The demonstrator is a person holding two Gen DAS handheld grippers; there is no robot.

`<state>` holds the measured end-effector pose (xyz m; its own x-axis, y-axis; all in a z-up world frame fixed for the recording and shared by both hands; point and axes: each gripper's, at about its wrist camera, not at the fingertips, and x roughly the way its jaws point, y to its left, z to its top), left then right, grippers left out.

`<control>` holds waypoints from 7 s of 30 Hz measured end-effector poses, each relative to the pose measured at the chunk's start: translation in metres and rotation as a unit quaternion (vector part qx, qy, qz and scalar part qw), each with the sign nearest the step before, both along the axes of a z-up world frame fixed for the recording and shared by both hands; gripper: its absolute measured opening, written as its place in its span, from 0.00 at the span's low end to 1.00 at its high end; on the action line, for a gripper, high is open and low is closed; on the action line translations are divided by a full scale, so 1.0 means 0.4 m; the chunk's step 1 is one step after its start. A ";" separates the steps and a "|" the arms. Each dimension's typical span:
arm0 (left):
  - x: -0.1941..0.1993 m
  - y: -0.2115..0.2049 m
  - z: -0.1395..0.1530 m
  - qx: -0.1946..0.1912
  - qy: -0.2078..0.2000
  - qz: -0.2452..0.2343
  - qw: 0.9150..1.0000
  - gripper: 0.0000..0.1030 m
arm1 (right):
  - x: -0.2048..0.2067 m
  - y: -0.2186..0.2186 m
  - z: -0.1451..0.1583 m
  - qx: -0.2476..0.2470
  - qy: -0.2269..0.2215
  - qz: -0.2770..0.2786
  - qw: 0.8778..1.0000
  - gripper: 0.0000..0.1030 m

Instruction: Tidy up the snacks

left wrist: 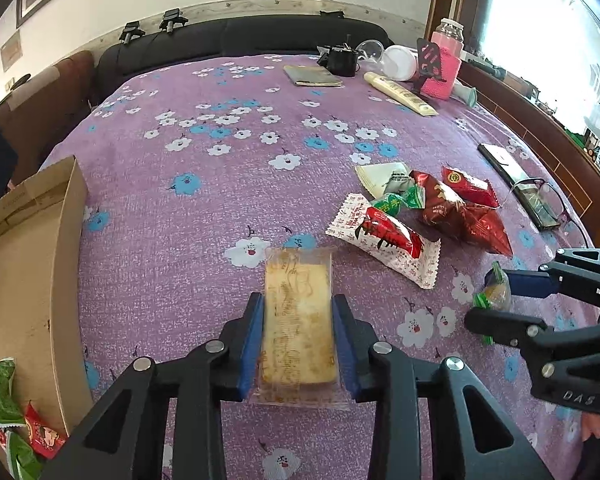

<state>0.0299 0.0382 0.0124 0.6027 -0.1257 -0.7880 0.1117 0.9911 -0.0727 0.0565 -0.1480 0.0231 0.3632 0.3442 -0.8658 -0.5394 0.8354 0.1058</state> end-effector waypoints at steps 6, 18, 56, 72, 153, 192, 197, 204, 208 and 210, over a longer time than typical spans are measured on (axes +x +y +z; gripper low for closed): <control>0.002 0.014 0.003 -0.015 0.001 0.008 1.000 0.34 | 0.001 -0.007 0.027 0.045 -0.011 -0.012 0.999 0.33; -0.010 0.026 0.029 -0.040 -0.027 0.015 0.999 0.34 | -0.001 -0.016 0.062 0.094 -0.034 -0.033 0.994 0.33; -0.078 0.002 0.110 0.027 -0.159 0.038 0.986 0.34 | -0.019 0.010 0.065 0.127 -0.061 -0.042 0.989 0.33; -0.078 -0.001 0.112 0.033 -0.164 0.037 0.985 0.34 | -0.012 0.012 0.057 0.119 -0.063 -0.046 0.990 0.33; -0.050 0.018 0.089 0.036 -0.149 0.066 0.986 0.35 | -0.013 -0.004 0.071 0.039 -0.119 -0.121 0.985 0.33; -0.313 0.509 0.065 -0.001 -0.133 0.276 0.952 0.35 | -0.232 0.474 0.194 0.135 -0.063 0.134 0.980 0.35; -0.306 0.521 0.053 -0.016 -0.121 0.276 0.953 0.35 | -0.249 0.542 0.165 0.132 -0.045 0.157 0.978 0.35; -0.292 0.515 0.045 -0.011 -0.108 0.272 0.956 0.35 | -0.254 0.590 0.121 0.123 -0.032 0.169 0.977 0.35; -0.289 0.513 0.046 -0.008 -0.108 0.270 0.957 0.35 | -0.239 0.598 0.101 0.126 -0.022 0.169 0.977 0.35; -0.288 0.511 0.047 -0.005 -0.109 0.270 0.957 0.35 | -0.238 0.597 0.094 0.128 -0.020 0.169 0.977 0.36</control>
<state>-0.0855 0.2426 0.0312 0.7319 0.2436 -0.6363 -0.4021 0.9084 -0.1148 -0.0389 0.0906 0.0609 0.2221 0.6534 -0.7236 -0.7883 0.5571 0.2611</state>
